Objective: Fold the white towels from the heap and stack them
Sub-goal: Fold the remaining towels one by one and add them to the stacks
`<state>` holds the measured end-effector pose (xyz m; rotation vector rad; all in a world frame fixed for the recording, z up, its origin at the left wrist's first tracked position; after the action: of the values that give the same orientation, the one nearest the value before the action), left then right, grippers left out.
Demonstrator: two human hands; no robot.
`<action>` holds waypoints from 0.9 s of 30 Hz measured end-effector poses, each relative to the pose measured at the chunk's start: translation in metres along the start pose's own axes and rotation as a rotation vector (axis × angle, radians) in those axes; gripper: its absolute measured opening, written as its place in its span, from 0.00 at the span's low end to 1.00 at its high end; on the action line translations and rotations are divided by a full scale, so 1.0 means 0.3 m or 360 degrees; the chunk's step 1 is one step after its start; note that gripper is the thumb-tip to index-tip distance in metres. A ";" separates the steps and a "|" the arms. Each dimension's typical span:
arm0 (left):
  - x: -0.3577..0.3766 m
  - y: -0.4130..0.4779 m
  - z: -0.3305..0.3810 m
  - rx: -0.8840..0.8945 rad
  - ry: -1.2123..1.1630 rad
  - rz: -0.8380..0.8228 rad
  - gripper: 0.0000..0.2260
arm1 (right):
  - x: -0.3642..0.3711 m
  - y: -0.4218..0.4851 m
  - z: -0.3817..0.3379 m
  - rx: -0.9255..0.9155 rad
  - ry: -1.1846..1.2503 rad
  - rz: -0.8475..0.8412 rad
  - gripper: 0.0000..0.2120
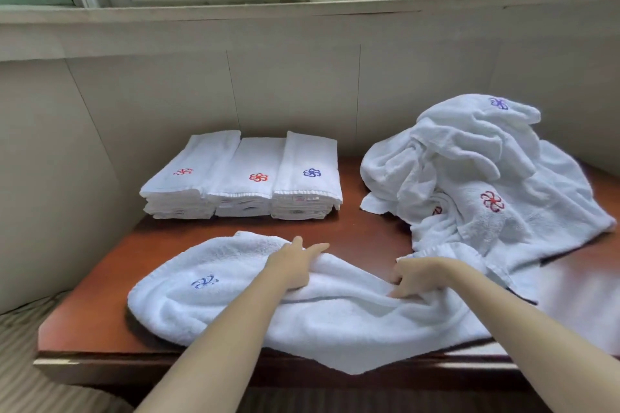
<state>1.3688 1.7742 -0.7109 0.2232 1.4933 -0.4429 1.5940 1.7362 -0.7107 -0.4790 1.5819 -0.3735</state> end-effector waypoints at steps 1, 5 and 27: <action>-0.007 0.008 0.001 0.0007 -0.0025 -0.0040 0.34 | -0.008 0.004 -0.006 -0.0032 0.0137 0.0071 0.18; -0.031 0.013 0.015 0.0070 0.0023 0.0034 0.17 | -0.101 0.002 -0.045 -0.0201 0.0579 0.0737 0.17; -0.921 -0.202 -0.463 -0.0652 0.0733 0.0955 0.09 | -0.867 -0.294 -0.078 0.0261 -0.0199 0.1993 0.08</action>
<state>1.2125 1.8171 -0.4406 0.4485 1.8282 0.4228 1.5862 1.7937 -0.4411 0.6262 1.4242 0.4769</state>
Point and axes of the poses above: each hand's wrist, its own y-axis towards the middle knuckle, its own x-axis out of the palm, z = x × y, the point moved 6 cm from there along y, towards the middle knuckle, and after that the axes turned 5 degrees about x, right-handed, at the moved point
